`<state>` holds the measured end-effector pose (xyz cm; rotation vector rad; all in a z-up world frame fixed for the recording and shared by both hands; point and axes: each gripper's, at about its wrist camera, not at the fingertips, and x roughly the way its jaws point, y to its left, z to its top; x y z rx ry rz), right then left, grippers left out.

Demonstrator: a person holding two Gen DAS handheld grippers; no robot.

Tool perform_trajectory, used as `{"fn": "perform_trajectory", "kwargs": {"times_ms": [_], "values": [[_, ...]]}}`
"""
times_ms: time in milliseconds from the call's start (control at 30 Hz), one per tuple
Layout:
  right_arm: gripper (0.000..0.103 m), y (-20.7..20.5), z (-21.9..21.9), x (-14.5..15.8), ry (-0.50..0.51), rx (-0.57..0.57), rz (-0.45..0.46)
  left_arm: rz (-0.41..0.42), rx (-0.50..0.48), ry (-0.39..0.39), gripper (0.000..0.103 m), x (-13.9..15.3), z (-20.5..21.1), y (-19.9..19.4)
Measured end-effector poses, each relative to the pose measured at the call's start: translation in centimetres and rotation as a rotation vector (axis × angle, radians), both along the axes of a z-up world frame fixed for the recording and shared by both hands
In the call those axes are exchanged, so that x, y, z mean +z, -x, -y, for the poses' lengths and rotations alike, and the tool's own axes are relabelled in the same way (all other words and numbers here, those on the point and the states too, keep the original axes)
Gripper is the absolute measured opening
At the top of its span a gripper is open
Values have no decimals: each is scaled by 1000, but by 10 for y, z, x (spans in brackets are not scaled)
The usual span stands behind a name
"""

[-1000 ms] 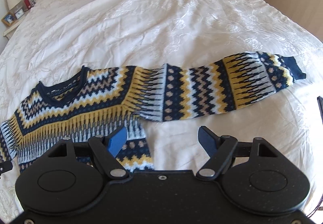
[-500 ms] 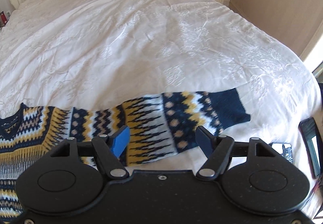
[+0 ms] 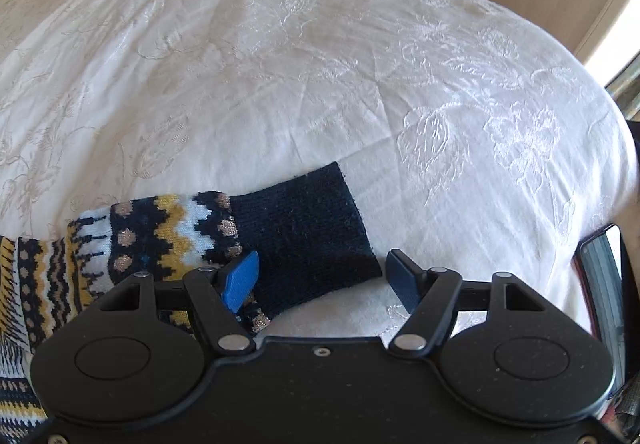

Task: Fold small clothes
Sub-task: 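Move the right gripper to the sleeve cuff and grasp the navy cuff, then carry the cuff across the sweater body and lay it down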

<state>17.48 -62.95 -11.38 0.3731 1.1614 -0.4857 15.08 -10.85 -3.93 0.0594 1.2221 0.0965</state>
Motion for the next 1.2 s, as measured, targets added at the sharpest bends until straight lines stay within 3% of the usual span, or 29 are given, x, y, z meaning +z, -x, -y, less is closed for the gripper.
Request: {"fn": "perform_trajectory", "kwargs": {"times_ms": [67, 200, 267, 400, 633, 933, 1200], "values": [[70, 3, 3, -1, -44, -36, 31, -1, 9, -11, 85, 0, -1, 0], [34, 5, 1, 2, -104, -53, 80, -14, 18, -15, 85, -3, -4, -1], [23, 2, -6, 7, -90, -39, 85, -22, 14, -12, 85, -4, -6, -1], [21, 0, -26, 22, -47, -34, 88, -19, -4, -8, 85, -6, -11, -2], [20, -10, -89, 72, -28, 42, 199, -24, -32, 16, 85, -13, -36, -11], [20, -42, -250, 123, -58, 279, 318, -19, -68, 8, 85, -19, -95, -28], [20, -74, -403, 108, -129, 503, 351, -13, -65, -13, 85, -22, -159, -39]]}}
